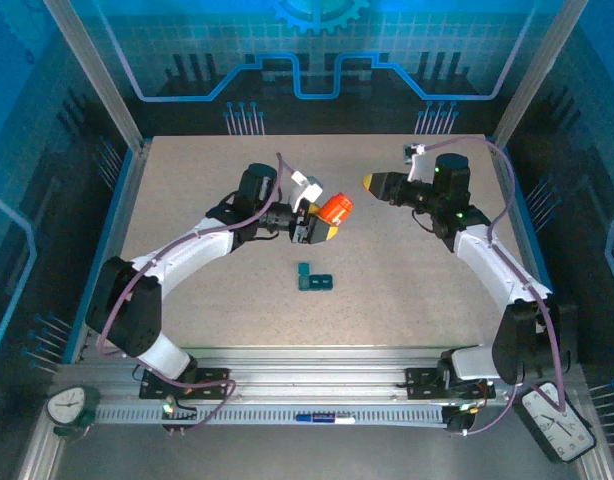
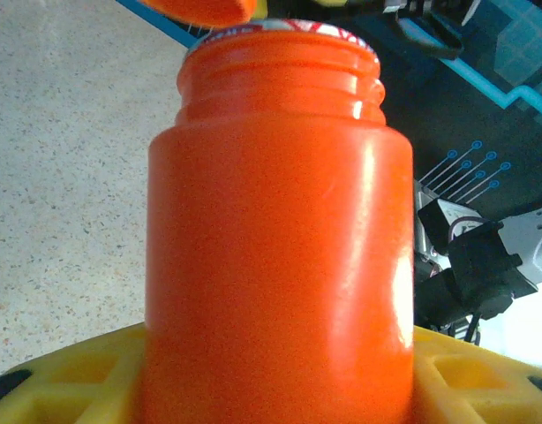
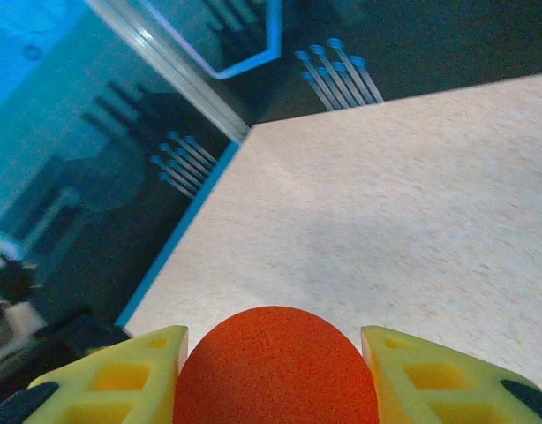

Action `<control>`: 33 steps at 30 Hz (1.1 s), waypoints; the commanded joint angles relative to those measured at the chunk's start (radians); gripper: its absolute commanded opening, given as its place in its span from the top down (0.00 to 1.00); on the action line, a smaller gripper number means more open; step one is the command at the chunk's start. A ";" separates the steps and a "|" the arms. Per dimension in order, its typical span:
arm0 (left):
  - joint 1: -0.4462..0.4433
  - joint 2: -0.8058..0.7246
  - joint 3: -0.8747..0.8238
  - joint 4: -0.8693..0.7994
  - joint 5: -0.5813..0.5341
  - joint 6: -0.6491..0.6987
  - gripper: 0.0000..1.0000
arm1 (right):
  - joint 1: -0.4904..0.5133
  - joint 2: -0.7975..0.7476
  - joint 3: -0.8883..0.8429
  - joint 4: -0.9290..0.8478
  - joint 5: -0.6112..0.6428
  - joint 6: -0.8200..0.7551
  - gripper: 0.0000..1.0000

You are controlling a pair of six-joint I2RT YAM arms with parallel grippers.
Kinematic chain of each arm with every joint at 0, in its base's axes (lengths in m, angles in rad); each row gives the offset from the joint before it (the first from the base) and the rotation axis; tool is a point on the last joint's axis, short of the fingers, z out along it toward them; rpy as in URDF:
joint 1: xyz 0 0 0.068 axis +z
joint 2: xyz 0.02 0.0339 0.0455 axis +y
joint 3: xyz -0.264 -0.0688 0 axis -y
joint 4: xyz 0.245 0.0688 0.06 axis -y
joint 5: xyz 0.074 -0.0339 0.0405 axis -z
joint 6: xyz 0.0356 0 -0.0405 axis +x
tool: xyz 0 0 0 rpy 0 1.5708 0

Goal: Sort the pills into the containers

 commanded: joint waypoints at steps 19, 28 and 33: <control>0.018 -0.192 -0.254 0.238 -0.242 -0.101 1.00 | 0.242 0.145 -0.191 -0.294 0.850 0.125 0.63; 0.017 -0.248 -0.323 0.254 -0.267 -0.126 1.00 | 0.303 0.236 -0.192 -0.269 0.966 0.194 0.63; 0.016 -0.264 -0.335 0.253 -0.274 -0.130 1.00 | 0.327 0.278 -0.188 -0.276 0.977 0.207 0.60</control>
